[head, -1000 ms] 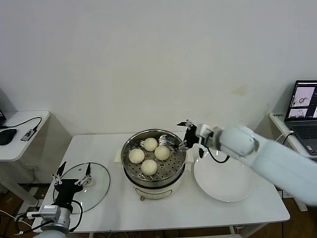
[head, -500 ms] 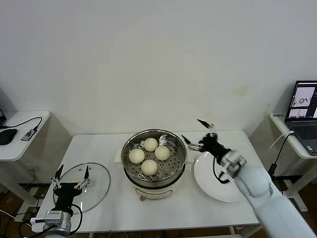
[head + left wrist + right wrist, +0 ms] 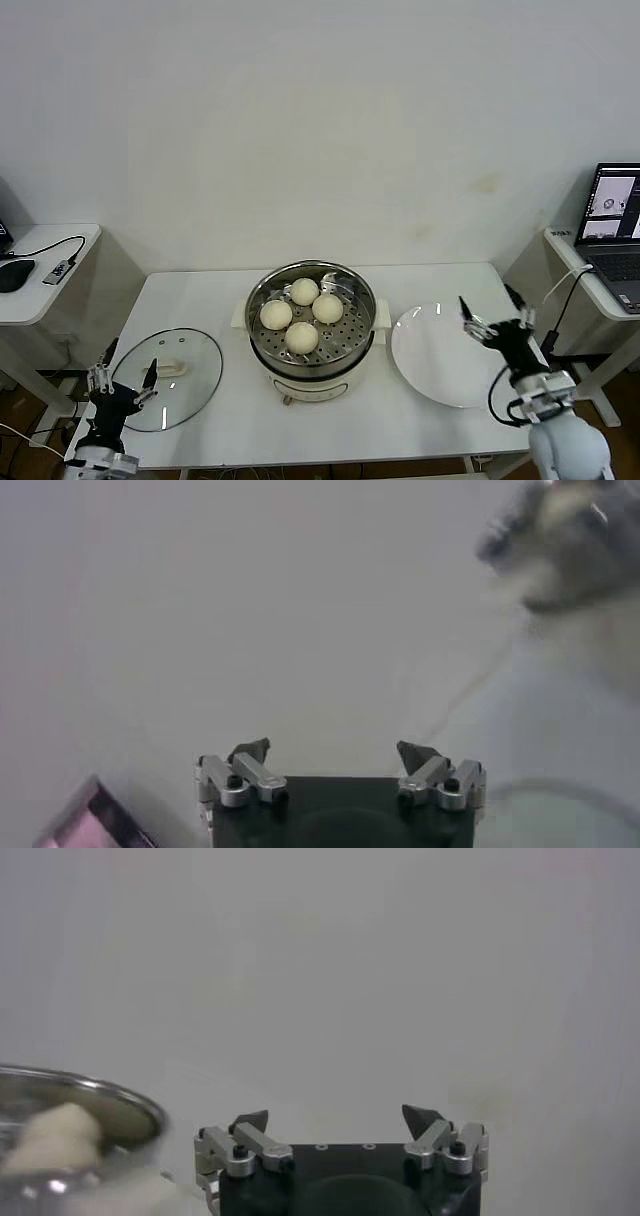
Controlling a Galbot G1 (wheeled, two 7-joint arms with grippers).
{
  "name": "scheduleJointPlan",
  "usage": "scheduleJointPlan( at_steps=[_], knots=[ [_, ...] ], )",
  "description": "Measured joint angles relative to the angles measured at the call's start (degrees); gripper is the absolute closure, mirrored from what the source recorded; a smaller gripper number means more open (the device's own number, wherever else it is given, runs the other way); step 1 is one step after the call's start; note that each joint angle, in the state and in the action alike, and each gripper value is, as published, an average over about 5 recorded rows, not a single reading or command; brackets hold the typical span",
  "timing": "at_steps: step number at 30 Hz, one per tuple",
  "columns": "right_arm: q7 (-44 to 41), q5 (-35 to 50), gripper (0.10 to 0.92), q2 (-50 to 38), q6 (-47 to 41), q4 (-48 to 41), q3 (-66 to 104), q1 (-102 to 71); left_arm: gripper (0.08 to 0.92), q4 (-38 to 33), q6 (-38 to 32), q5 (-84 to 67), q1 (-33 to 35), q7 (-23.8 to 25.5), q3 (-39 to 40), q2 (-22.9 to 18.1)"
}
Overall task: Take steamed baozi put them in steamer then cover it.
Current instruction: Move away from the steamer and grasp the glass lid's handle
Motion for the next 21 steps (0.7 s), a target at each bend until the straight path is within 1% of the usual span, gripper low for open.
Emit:
scheduleJointPlan(
  at_steps=[5,9,21],
  knots=[
    [1.48,-0.07,0.203,2.32,0.67,-0.7,3.53,-1.74,0.177,3.52,-1.17,11.33,-1.17,0.59,0.08,1.28],
    [2.28,-0.13,0.203,3.54,1.13,-1.32,5.69,-2.92,0.177,6.58,-1.59,17.52,-2.32,1.17,0.41,2.19],
    [4.02,-0.36,0.203,6.11,1.71,-2.01,8.0,-5.13,0.177,15.05,-2.76,26.81,-6.42,1.92,2.14,3.41]
  ],
)
